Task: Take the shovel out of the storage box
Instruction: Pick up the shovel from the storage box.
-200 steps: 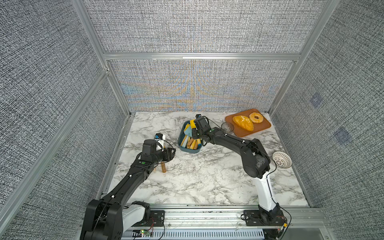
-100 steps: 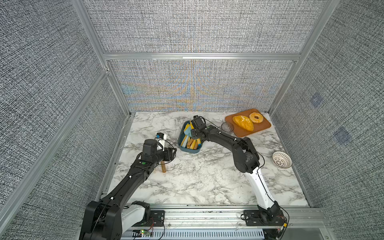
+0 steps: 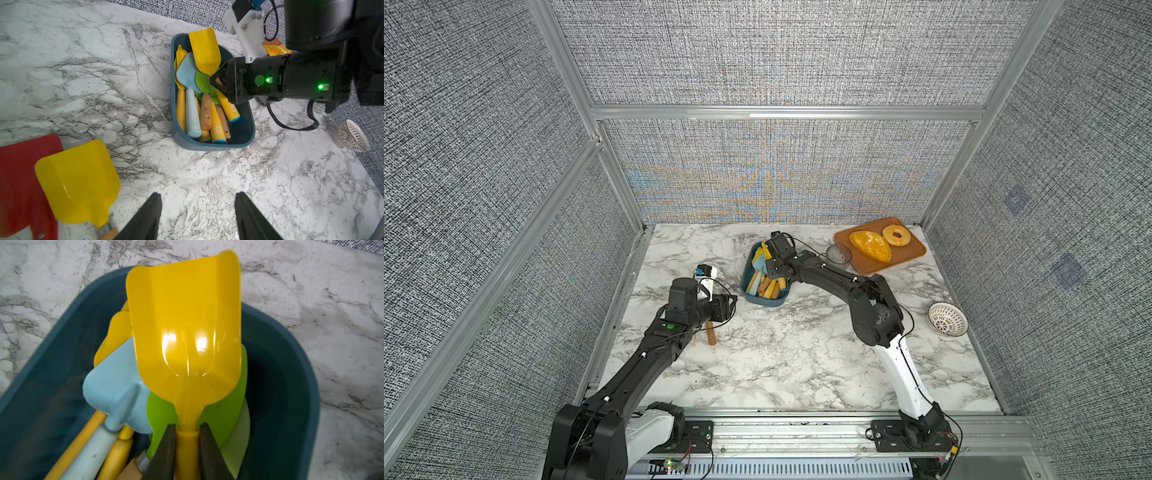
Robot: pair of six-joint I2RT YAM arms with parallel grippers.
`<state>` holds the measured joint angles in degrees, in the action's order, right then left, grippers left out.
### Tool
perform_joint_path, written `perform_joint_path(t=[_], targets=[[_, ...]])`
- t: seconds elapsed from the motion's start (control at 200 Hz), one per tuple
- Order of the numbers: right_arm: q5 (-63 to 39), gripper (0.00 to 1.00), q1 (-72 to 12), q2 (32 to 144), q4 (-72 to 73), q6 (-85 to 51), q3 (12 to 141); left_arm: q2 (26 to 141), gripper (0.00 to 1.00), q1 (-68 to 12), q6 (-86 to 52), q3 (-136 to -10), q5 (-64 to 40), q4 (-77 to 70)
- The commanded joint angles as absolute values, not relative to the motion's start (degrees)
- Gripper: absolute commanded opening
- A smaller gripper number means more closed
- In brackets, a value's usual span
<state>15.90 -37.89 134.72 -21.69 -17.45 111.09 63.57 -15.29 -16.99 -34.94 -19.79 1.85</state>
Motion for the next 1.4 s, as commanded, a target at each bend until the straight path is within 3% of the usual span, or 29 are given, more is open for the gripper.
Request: perform_joint_path(t=[0.0, 0.14, 0.536, 0.891, 1.171, 1.281, 1.396], targets=[[15.5, 0.05, -38.3, 130.2, -17.3, -17.0, 107.3, 63.2, 0.61, -15.3, -18.0, -35.3, -21.8, 0.0], [14.4, 0.05, -39.7, 120.6, -11.1, -17.4, 98.0, 62.7, 0.61, -15.3, -23.6, -36.6, -17.8, 1.2], [8.4, 0.05, -47.2, 104.4, -1.3, -21.3, 75.7, 58.6, 0.61, -17.9, -33.5, -34.3, -22.0, -9.5], [7.7, 0.06, -52.0, 104.2, -1.2, -22.1, 74.1, 64.9, 0.61, -20.3, -35.3, -35.9, -18.6, -11.0], [7.2, 0.06, -53.8, 104.0, -0.2, -23.0, 72.9, 66.1, 0.52, -22.4, -34.8, -37.3, -12.1, -8.8], [7.3, 0.06, -54.5, 103.5, 0.0, -23.3, 72.4, 66.4, 0.43, -22.8, -33.7, -38.0, -10.9, -7.1], [7.6, 0.06, -55.1, 103.1, 0.1, -23.5, 72.1, 66.8, 0.41, -23.2, -33.1, -38.9, -9.3, -5.1]])
